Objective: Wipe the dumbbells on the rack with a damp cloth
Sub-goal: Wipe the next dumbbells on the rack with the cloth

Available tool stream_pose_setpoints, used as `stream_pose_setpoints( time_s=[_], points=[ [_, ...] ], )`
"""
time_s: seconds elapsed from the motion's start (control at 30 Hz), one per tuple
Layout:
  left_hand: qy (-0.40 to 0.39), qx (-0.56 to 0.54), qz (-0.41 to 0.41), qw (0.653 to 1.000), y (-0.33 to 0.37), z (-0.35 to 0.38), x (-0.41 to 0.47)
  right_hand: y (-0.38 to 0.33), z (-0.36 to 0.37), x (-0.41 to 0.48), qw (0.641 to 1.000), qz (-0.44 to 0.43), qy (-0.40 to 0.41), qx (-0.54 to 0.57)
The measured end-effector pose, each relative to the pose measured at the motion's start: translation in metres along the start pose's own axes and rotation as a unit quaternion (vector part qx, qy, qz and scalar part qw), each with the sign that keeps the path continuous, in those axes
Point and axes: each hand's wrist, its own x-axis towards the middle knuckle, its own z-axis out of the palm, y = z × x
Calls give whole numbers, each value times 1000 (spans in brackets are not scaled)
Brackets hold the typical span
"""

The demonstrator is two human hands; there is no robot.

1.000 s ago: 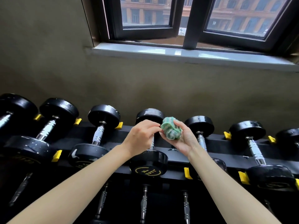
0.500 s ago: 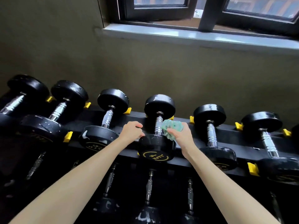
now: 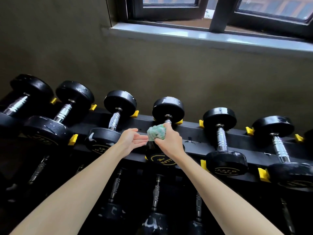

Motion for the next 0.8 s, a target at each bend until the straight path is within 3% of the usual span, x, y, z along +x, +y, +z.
stream_pose_setpoints(
  time_s=[0.1, 0.2, 0.3, 0.4, 0.5, 0.6, 0.8],
  points=[
    [-8, -12, 14, 1000, 0, -8, 1, -9, 9, -7, 998, -35, -46, -16],
    [-39, 0, 28, 999, 2, -18, 1, -13, 19, -9, 995, -7, -99, 3],
    [-49, 18, 35, 998, 7, -23, -1, -11, 13, -1, 974, 84, -124, 168],
    [-38, 50, 33, 998, 11, -22, -4, -2, -18, 15, 889, 196, -54, 410],
    [-36, 117, 30, 992, 10, -16, -2, 17, -50, 34, 822, 236, 32, 517],
    [-41, 178, 32, 983, 8, -2, 1, 41, -67, 47, 802, 252, 76, 536],
    [-37, 322, 43, 945, 17, 21, 11, 64, -71, 48, 783, 272, 61, 556]
  ],
)
